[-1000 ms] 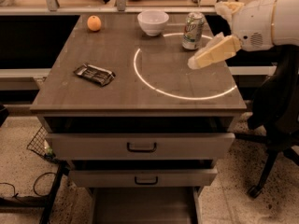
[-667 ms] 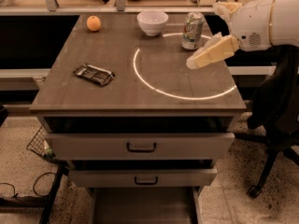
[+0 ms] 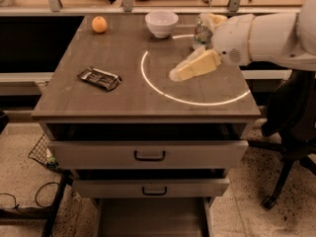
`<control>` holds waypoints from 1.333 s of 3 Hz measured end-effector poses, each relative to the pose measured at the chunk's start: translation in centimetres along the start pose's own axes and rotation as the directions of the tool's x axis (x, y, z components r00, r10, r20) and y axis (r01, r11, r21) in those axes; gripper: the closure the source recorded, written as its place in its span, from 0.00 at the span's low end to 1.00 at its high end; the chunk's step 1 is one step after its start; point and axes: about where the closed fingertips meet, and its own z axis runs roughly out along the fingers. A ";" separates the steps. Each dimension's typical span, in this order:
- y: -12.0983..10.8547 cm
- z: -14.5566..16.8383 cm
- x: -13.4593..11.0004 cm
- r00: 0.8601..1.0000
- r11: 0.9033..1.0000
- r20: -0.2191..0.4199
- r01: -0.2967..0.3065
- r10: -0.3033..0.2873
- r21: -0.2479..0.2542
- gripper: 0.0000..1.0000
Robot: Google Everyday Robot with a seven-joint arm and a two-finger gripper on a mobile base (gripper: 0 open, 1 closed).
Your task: Place rxbar chocolate into bottom drawer
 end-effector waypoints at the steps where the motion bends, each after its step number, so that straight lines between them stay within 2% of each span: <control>1: 2.5 6.0 0.1 0.999 1.000 0.031 -0.013 0.014 -0.026 0.00; 3: 4.2 13.1 0.1 0.998 0.996 0.044 -0.031 0.035 -0.087 0.00; 4: 5.4 15.5 0.0 0.997 0.994 0.053 -0.055 0.060 -0.092 0.00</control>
Offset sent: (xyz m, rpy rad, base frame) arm 0.0365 0.1256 -0.0652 0.0460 0.0411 0.0874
